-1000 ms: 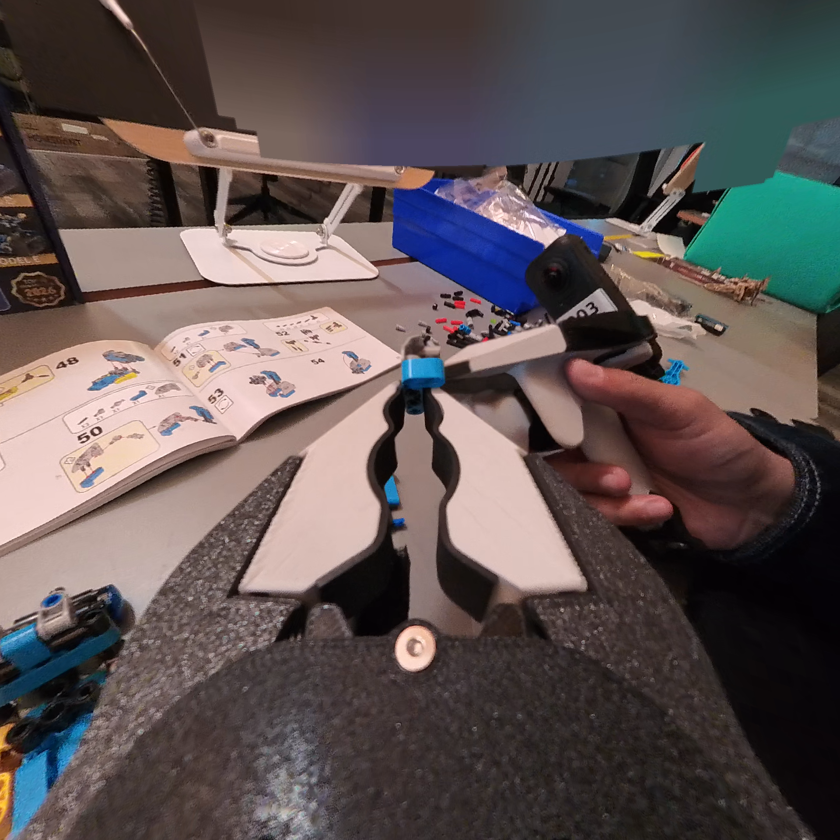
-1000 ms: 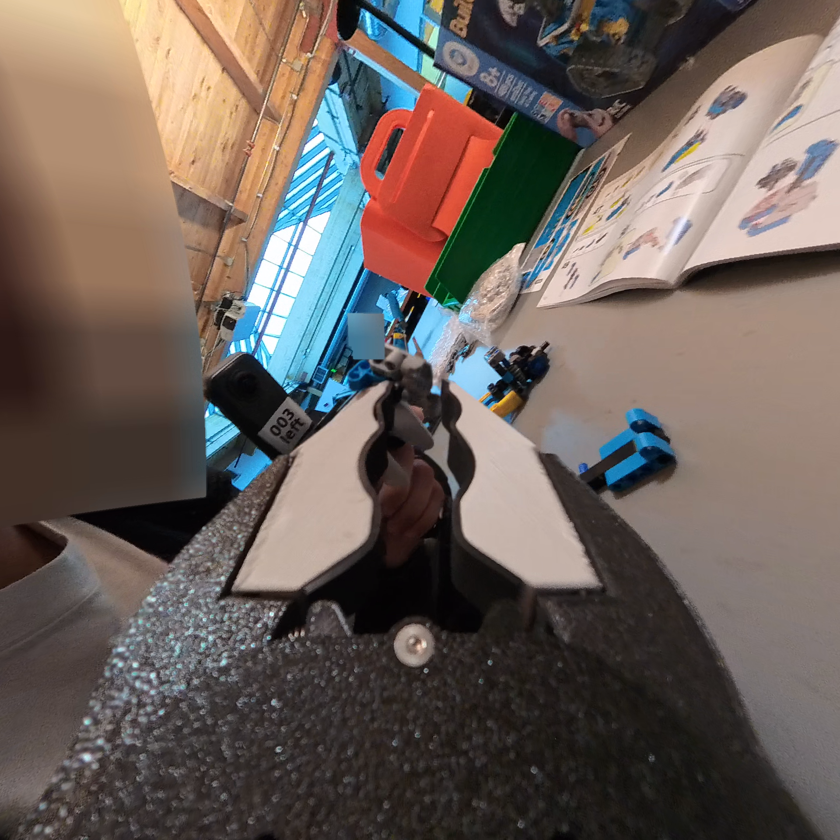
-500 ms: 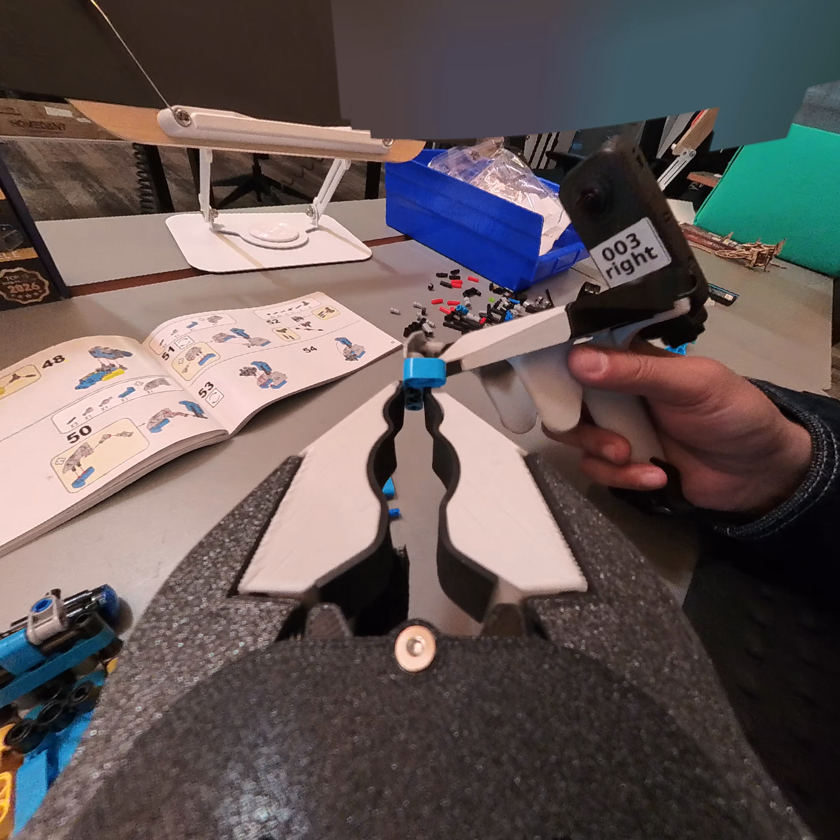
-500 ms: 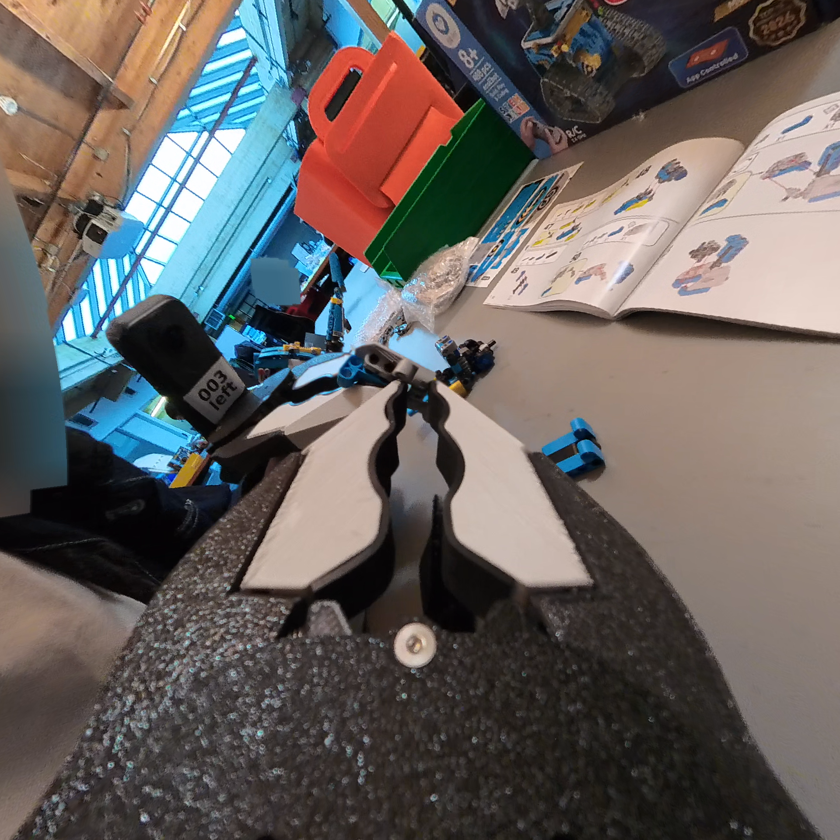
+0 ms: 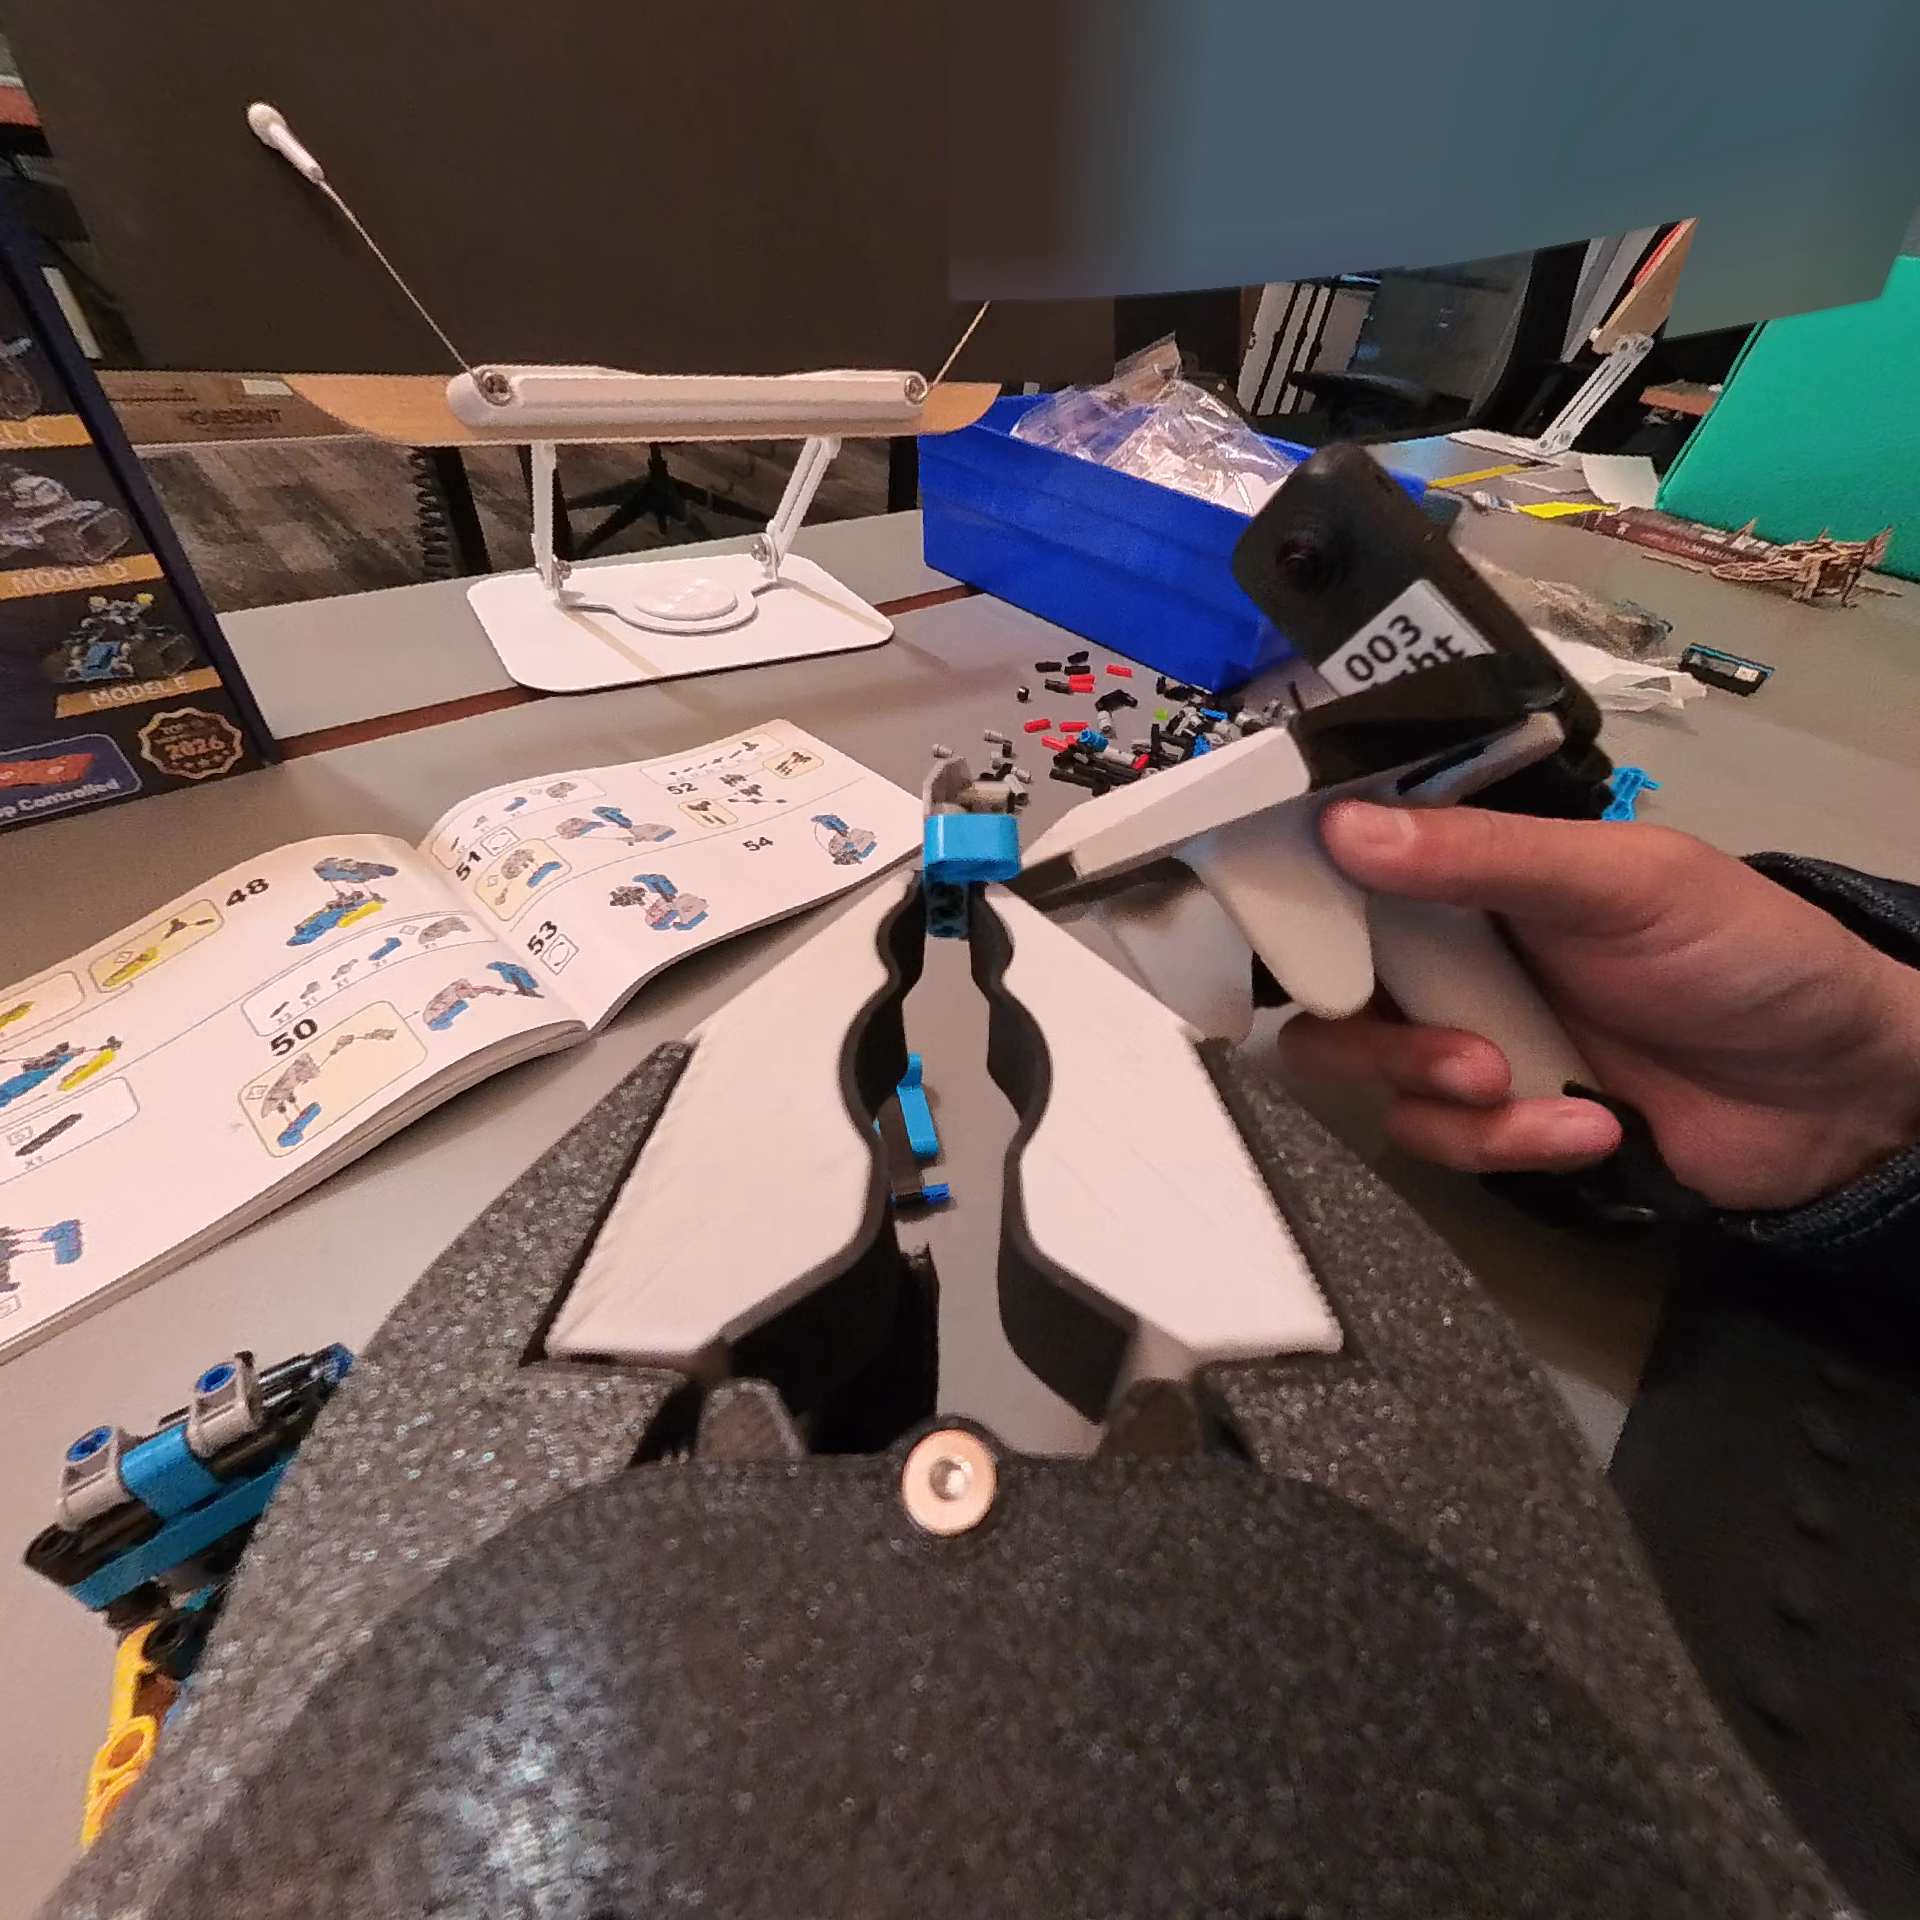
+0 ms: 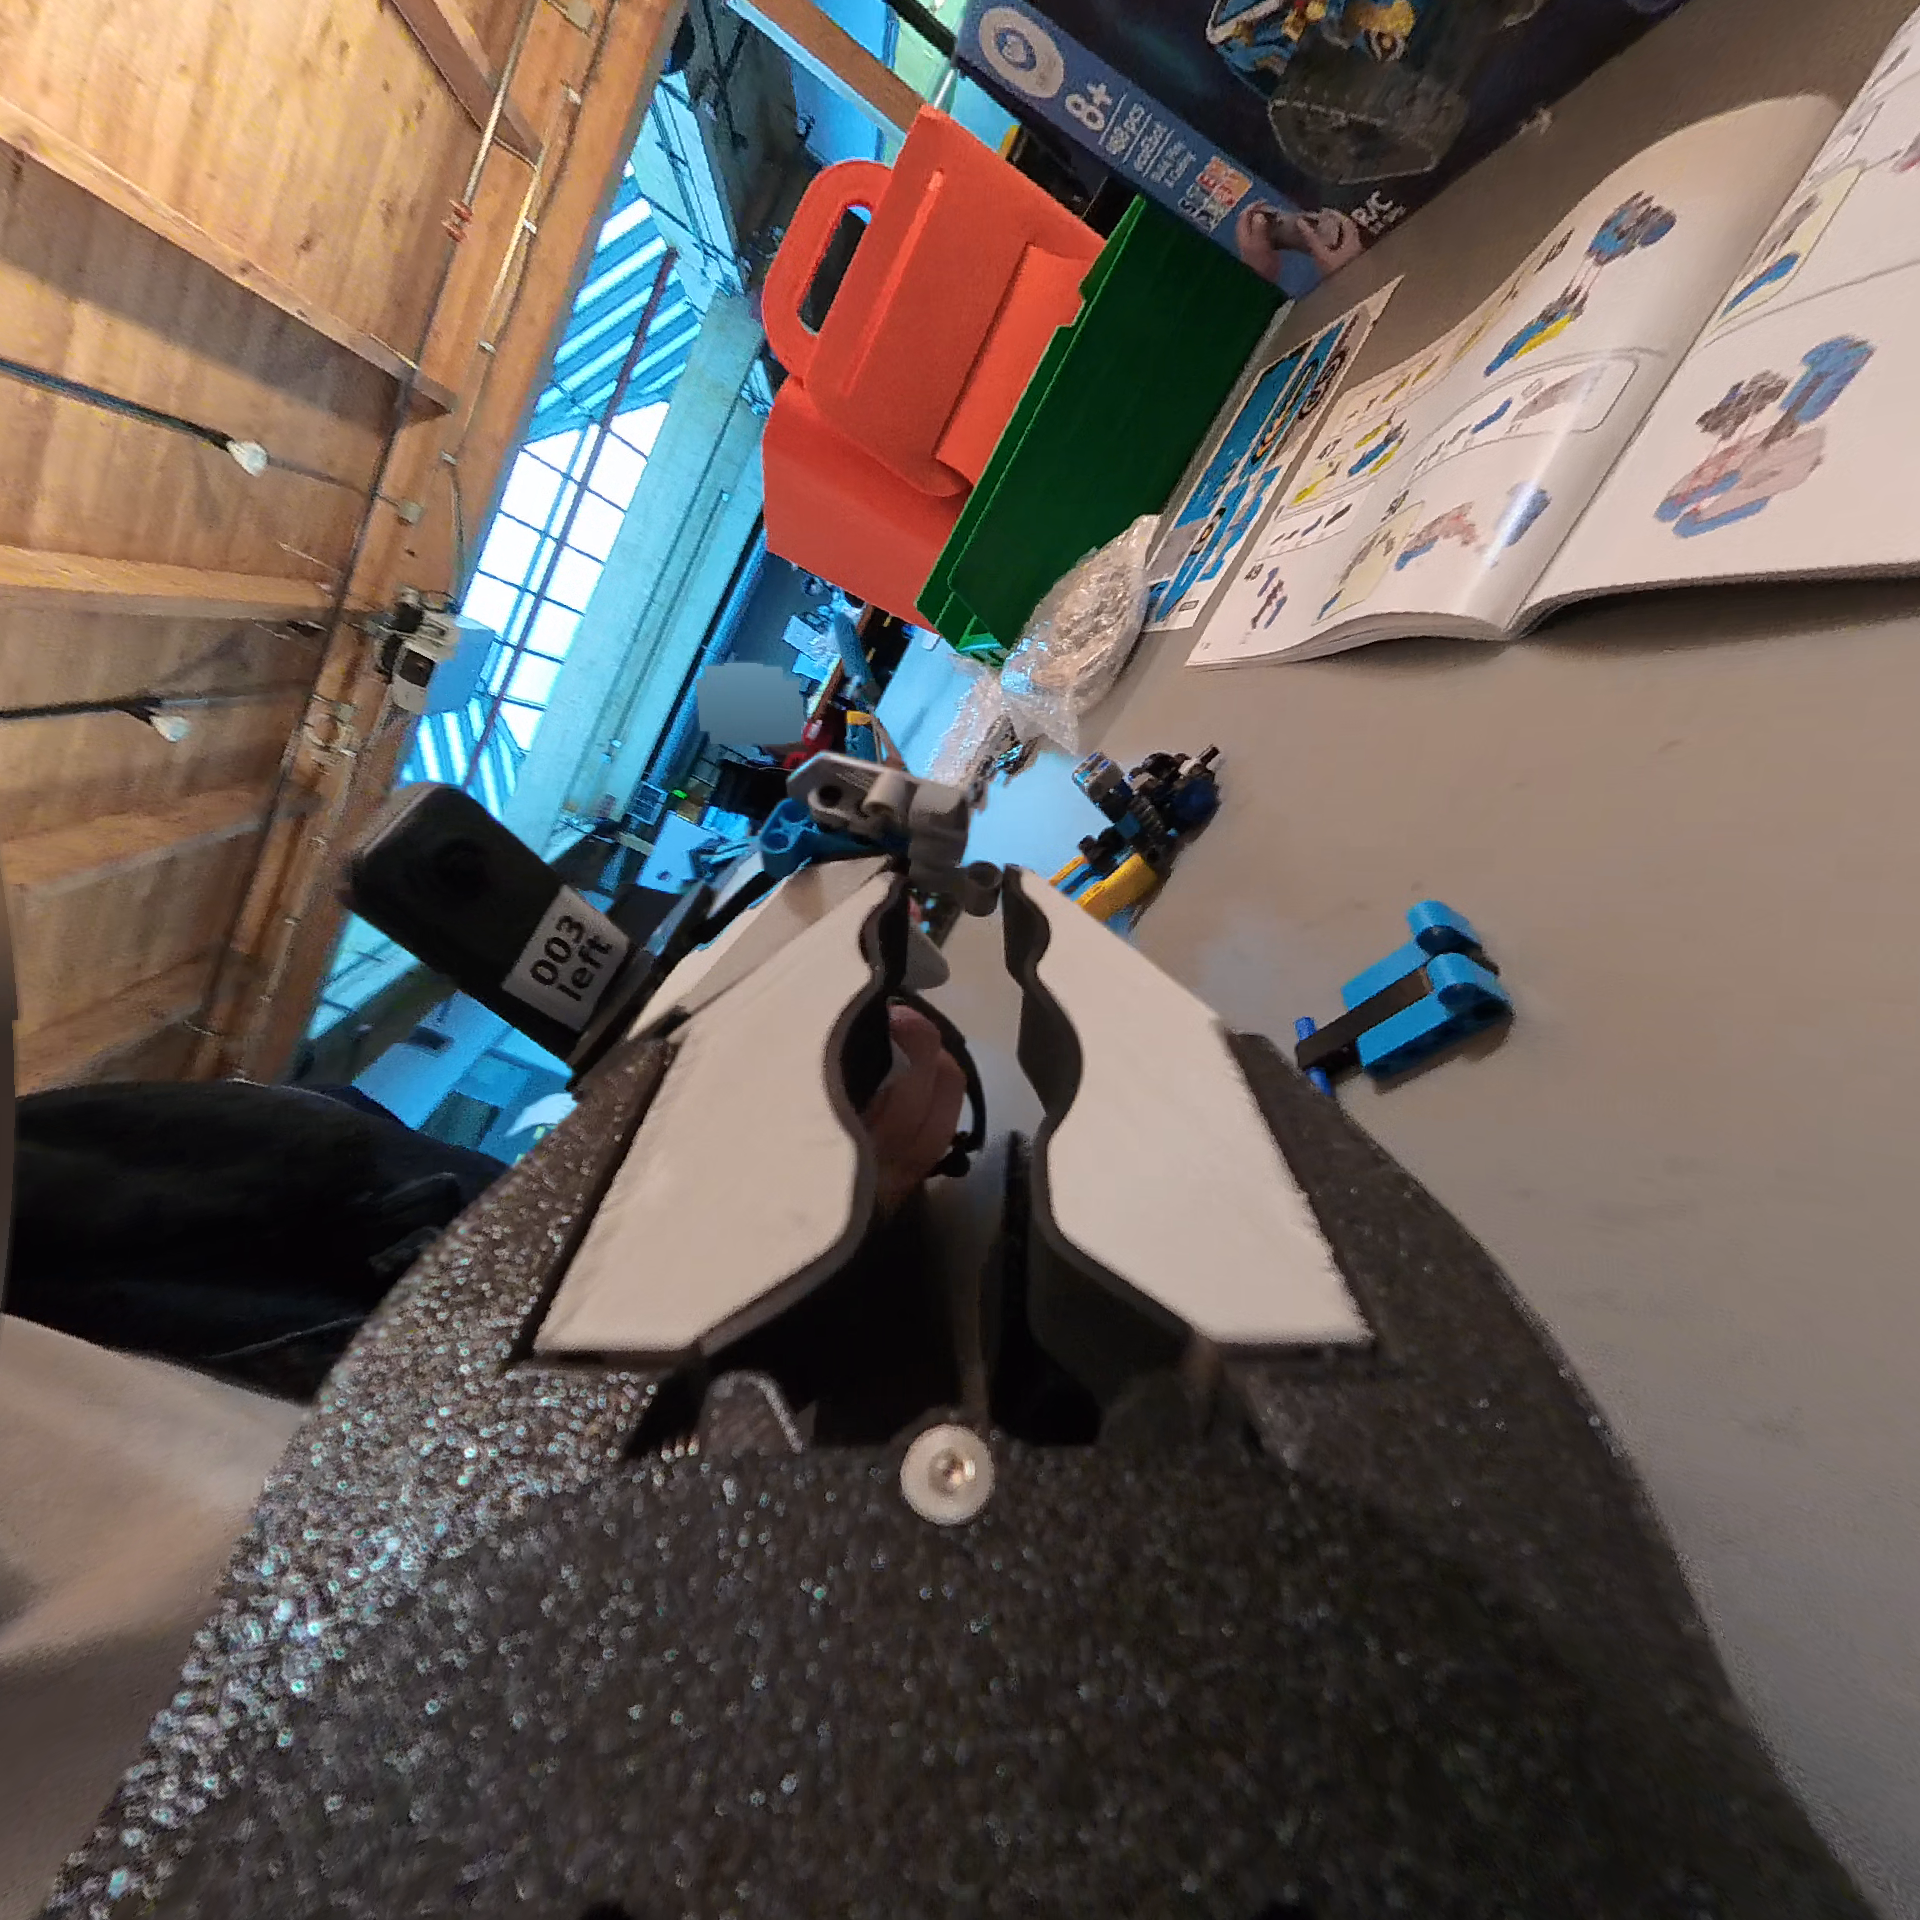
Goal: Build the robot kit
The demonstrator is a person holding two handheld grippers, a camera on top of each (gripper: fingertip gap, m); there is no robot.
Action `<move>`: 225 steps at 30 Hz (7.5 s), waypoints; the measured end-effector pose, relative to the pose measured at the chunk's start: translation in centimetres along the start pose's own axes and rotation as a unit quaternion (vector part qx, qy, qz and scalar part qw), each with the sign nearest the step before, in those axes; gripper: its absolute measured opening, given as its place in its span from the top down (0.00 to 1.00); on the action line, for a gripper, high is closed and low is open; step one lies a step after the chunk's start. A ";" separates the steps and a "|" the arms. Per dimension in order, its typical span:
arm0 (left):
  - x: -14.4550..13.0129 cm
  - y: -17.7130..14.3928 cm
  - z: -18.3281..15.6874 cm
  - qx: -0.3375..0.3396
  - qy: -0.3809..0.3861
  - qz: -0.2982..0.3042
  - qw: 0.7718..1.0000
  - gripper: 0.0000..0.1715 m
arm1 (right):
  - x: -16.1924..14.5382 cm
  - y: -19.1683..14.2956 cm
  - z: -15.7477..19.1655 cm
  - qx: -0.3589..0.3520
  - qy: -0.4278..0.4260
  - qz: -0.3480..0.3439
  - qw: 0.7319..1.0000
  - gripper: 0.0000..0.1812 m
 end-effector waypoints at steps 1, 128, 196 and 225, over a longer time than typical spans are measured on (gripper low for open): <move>0.0 0.0 0.0 -0.001 0.001 0.000 1.000 0.96 | 0.0 0.0 -0.1 0.008 0.010 -0.002 1.000 0.91; -6.2 -0.3 -0.3 -0.046 -0.006 0.169 0.985 0.89 | -7.6 -0.2 -4.0 -0.244 -0.382 0.315 0.834 0.92; -5.8 -0.8 -3.8 0.197 0.571 0.116 0.788 0.99 | -4.8 -0.1 0.0 -0.012 -0.118 0.166 0.979 0.98; -8.6 5.2 -7.2 -0.228 0.273 0.320 0.878 0.95 | -6.2 -8.8 -3.7 -0.290 -0.334 0.206 0.873 0.98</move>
Point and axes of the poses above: each gripper's, where its closed fingertips meet, y out along the fingers, x out of its top, z = x × y across the jaws, the point moved 4 cm from there along -y, back along the fingers, and after that the axes turned 7 degrees about z, right-handed, at the moved point
